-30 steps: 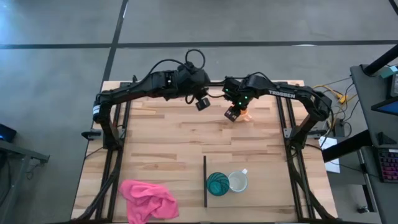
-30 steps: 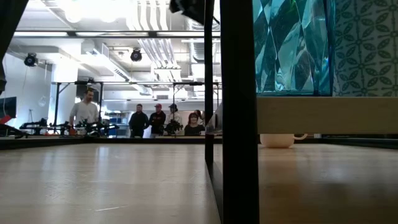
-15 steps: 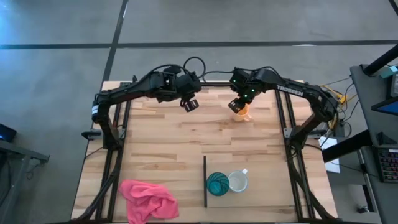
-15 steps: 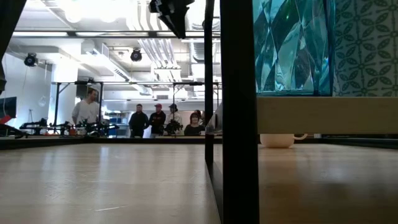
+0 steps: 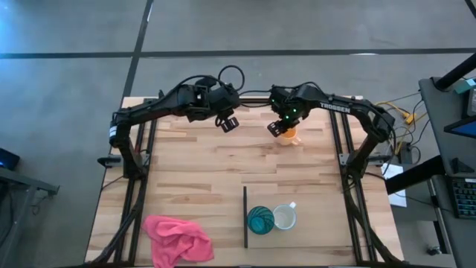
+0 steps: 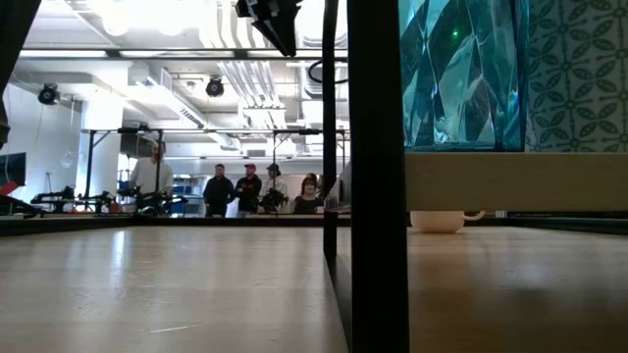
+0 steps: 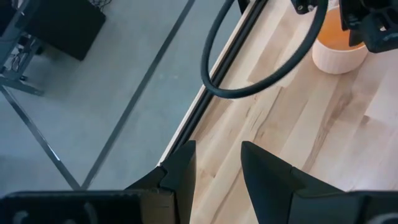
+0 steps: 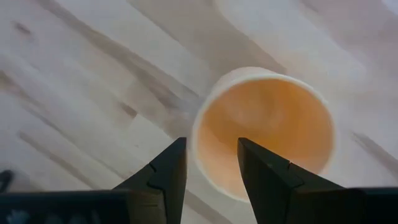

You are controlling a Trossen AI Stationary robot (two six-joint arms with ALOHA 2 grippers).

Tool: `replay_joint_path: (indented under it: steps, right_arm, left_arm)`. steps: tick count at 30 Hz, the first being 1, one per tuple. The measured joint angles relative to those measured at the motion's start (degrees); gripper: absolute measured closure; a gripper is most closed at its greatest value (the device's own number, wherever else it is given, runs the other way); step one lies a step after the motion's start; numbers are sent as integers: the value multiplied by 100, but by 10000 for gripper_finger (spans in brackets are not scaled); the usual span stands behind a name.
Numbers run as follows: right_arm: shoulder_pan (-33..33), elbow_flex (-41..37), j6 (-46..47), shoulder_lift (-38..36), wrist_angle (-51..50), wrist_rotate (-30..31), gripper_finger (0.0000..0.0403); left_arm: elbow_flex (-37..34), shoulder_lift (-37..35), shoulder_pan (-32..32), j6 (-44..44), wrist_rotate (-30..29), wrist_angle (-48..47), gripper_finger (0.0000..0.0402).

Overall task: Stack small to large cups/mugs on shelf
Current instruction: Put the light orange mug on the shelf

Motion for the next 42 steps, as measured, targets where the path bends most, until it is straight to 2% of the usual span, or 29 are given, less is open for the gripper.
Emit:
replay_joint_path:
  steps: [6, 14, 24, 29, 37, 42]
  right_arm:
    - [38, 0, 42, 106, 382, -213, 266]
    - [37, 0, 46, 296, 412, 49, 266]
    - [50, 0, 93, 587, 325, 69, 270]
    - [52, 0, -7, 647, 306, 91, 297]
    - [74, 0, -77, 645, 240, 99, 383]
    - [137, 11, -298, 616, -149, 138, 391]
  left_arm:
    - [0, 2, 2, 4, 0, 2, 288]
    - [-2, 4, 2, 9, 0, 3, 288]
    - [-2, 11, 2, 11, 1, 4, 288]
    - [-4, 13, 2, 254, 2, 9, 288]
    - [-7, 13, 28, 260, 2, 26, 288]
    - [-9, 13, 36, 262, 2, 23, 288]
